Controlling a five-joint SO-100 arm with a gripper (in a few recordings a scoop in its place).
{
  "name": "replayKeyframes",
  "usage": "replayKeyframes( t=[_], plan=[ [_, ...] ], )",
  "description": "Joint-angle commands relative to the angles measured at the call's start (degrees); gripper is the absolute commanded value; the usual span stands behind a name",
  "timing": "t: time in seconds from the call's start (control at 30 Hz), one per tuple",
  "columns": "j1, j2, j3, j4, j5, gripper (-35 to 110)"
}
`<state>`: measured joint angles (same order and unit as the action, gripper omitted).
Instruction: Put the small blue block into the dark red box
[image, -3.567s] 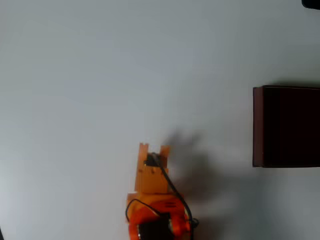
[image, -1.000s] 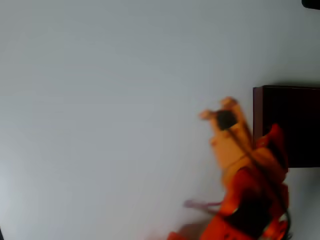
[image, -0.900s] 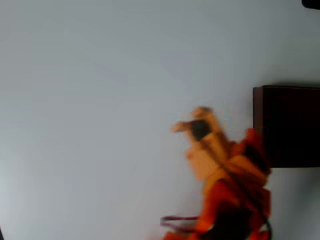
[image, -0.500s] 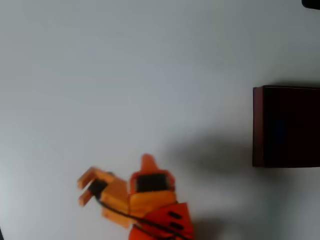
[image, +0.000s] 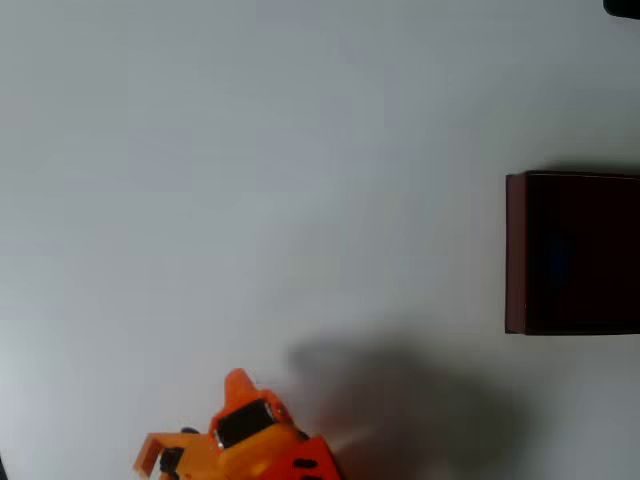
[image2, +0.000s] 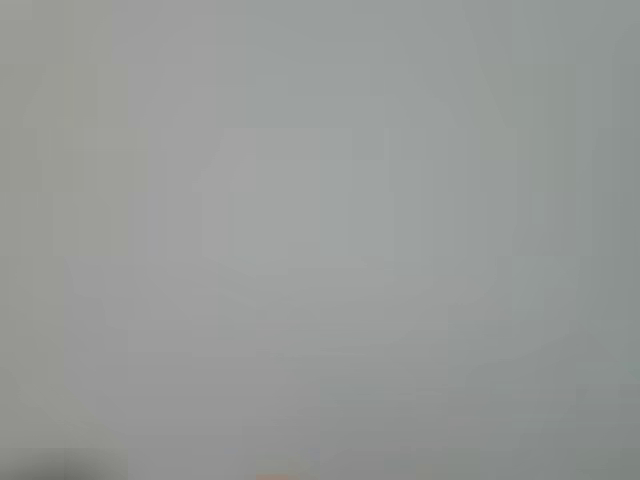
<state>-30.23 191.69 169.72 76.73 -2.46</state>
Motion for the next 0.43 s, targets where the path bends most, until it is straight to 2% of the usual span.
replayKeyframes(
  t=[0.0, 0.4],
  plan=[
    [-1.1, 0.7, 1.9, 0.7, -1.5, 0],
    [-1.4, 0.8, 2.4, 0.5, -1.1, 0]
  ],
)
